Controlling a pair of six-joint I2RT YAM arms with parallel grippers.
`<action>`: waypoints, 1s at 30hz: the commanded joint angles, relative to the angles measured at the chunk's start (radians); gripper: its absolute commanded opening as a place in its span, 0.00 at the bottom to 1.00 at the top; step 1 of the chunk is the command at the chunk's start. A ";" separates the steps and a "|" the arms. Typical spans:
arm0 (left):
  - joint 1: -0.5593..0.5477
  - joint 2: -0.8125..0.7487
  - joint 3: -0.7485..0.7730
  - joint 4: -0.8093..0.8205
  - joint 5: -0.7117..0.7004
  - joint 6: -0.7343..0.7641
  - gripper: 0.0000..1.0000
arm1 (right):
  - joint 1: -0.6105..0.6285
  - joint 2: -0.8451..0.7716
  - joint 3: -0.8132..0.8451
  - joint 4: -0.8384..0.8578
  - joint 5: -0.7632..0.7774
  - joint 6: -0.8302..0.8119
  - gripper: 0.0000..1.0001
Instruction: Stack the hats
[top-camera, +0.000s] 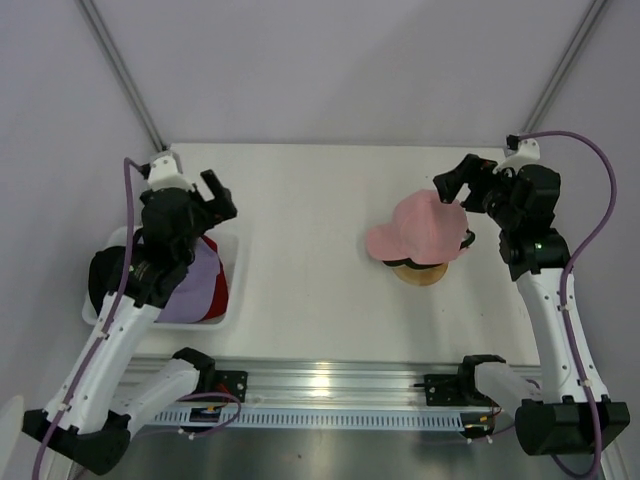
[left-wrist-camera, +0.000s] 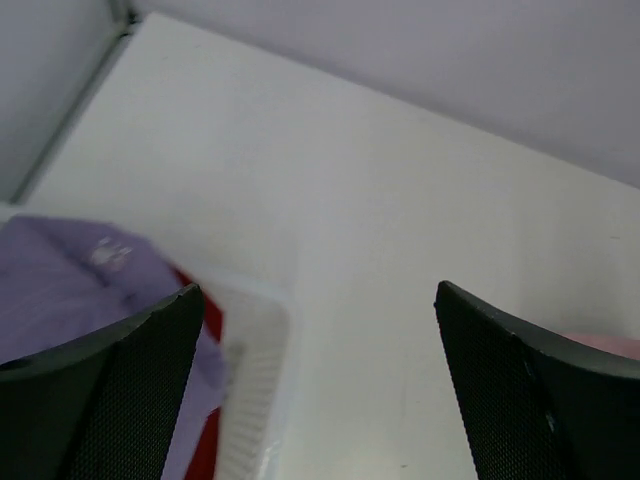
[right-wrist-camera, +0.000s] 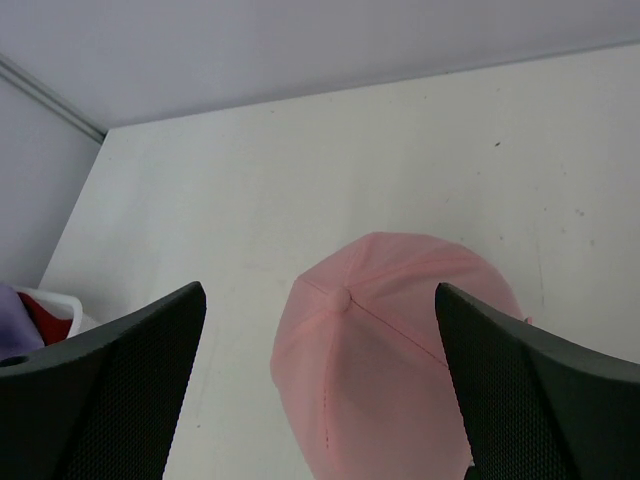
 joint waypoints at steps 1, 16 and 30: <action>0.124 -0.046 -0.079 -0.265 -0.054 0.041 0.99 | 0.003 0.034 -0.044 0.086 -0.067 0.009 0.99; 0.390 -0.015 -0.299 -0.180 0.044 0.044 0.94 | 0.005 0.095 -0.035 0.143 -0.131 0.021 1.00; 0.520 -0.017 -0.319 -0.031 0.138 0.116 0.58 | 0.023 0.074 -0.038 0.177 -0.176 0.052 1.00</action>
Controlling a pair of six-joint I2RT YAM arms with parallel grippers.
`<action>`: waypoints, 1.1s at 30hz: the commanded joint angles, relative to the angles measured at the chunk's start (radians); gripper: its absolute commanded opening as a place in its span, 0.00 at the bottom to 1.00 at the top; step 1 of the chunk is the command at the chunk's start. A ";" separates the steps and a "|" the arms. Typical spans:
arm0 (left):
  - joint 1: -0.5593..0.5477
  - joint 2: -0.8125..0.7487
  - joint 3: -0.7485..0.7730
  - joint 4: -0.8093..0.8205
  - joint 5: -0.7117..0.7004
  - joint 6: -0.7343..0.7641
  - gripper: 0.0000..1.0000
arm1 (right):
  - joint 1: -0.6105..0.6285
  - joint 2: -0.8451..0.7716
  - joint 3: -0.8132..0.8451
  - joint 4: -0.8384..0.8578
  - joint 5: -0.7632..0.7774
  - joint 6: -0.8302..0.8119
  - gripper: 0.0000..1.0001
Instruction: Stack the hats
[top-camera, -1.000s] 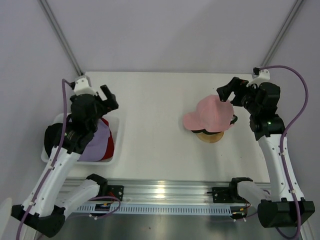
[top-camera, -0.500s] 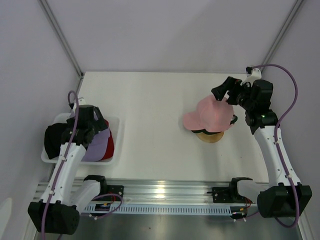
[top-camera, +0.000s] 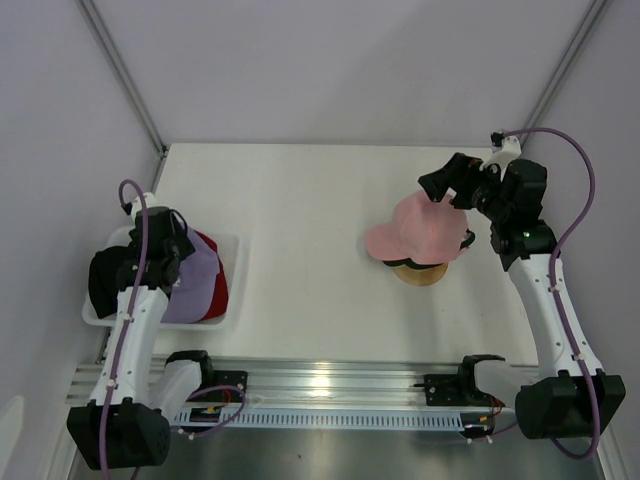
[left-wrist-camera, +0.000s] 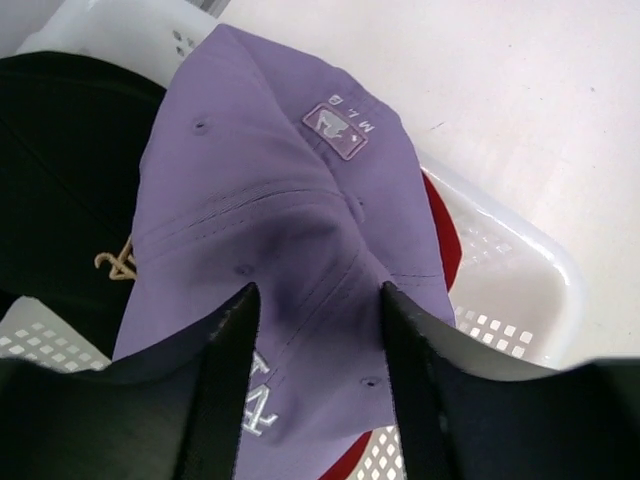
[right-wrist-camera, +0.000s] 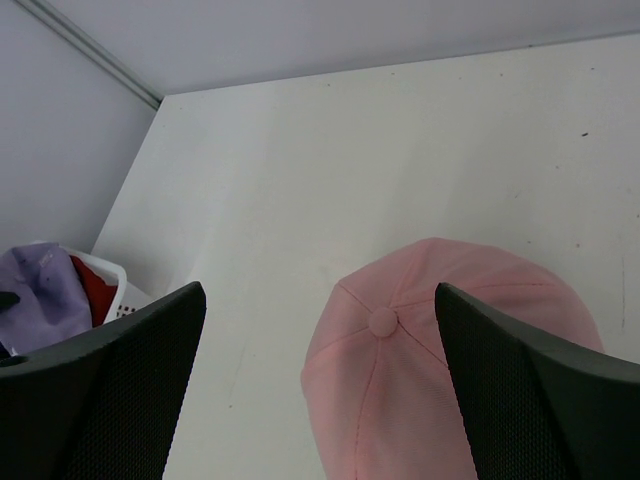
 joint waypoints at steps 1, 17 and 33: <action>0.016 0.021 0.005 0.063 0.046 0.037 0.53 | 0.016 -0.017 0.012 0.065 -0.024 0.015 0.99; 0.019 -0.240 0.306 0.034 0.706 0.168 0.01 | 0.310 0.154 0.120 0.235 -0.085 0.148 0.99; -0.277 -0.165 0.163 0.486 1.127 0.042 0.01 | 0.430 0.181 0.026 0.458 -0.091 0.386 0.96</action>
